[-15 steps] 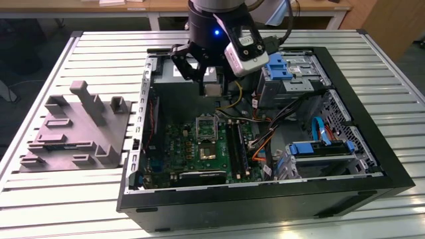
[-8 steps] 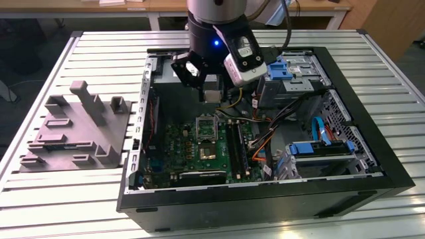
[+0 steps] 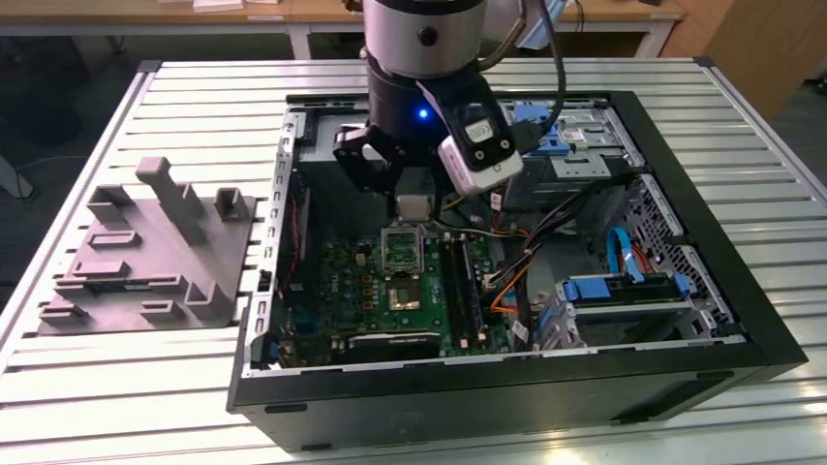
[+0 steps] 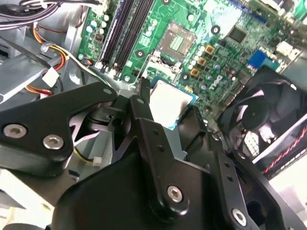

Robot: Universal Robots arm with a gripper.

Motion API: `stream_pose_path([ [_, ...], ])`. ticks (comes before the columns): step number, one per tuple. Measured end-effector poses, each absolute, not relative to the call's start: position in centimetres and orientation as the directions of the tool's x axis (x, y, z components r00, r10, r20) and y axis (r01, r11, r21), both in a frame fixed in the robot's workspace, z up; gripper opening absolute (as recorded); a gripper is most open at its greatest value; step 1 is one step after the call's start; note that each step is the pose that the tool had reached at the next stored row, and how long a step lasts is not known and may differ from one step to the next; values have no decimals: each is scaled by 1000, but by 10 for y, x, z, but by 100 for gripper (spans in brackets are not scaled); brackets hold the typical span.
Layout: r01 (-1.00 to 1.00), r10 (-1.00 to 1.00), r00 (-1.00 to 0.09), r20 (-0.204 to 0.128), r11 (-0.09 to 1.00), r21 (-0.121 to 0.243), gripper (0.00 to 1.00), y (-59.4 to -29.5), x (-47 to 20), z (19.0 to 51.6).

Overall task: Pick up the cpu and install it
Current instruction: 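Place the cpu into insertion slot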

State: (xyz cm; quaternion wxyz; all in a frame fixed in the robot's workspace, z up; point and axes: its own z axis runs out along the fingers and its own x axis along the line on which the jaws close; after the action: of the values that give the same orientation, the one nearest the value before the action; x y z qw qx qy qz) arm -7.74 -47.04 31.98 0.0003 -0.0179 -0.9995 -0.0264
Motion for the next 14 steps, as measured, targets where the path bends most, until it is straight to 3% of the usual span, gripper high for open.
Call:
stream_pose_path([
  [14, 25, 25, -1000, 2, 998, 54, 47, -470, -77, 308],
])
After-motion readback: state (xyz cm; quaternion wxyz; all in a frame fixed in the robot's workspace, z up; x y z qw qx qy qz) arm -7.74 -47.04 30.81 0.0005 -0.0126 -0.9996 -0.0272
